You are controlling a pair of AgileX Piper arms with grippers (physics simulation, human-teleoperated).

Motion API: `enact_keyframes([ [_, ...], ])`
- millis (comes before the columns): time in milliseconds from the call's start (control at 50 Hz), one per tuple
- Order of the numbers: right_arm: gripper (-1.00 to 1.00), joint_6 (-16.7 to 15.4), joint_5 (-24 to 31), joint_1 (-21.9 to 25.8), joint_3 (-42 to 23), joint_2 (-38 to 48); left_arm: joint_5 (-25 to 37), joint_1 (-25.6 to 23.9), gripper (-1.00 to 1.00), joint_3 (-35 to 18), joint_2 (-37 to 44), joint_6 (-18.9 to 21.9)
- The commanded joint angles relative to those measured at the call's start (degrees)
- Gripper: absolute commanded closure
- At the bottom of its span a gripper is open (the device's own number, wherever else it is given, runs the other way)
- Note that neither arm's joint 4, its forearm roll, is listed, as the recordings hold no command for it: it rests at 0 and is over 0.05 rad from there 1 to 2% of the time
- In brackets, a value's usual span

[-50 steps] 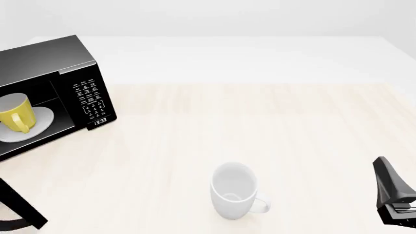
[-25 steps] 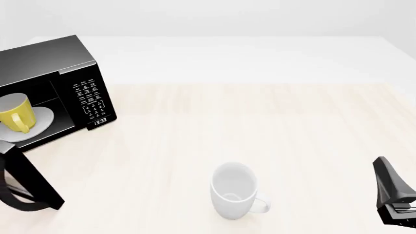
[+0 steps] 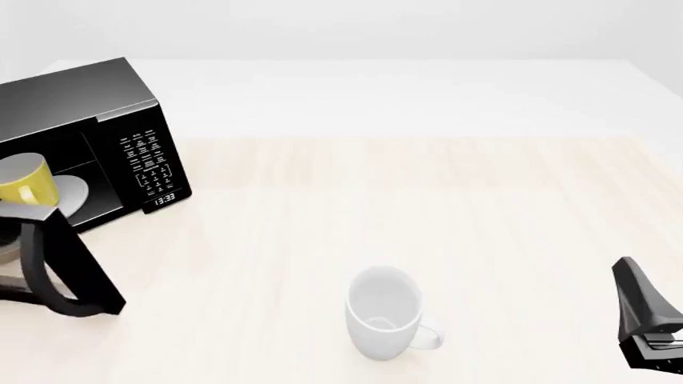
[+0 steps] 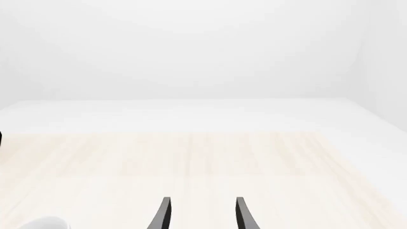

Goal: Put the yellow and white mug in the microwave and close it.

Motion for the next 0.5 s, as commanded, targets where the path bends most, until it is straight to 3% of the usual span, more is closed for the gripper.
enact_keyframes([
  [20,-1.00,0.0,0.0,0.0,0.0,0.0,0.3,-1.7,-1.00,0.1,-1.0,-1.0],
  [500,-1.00,0.0,0.0,0.0,0.0,0.0,1.3,-5.6,-1.00,-0.4,-2.0,-1.9],
])
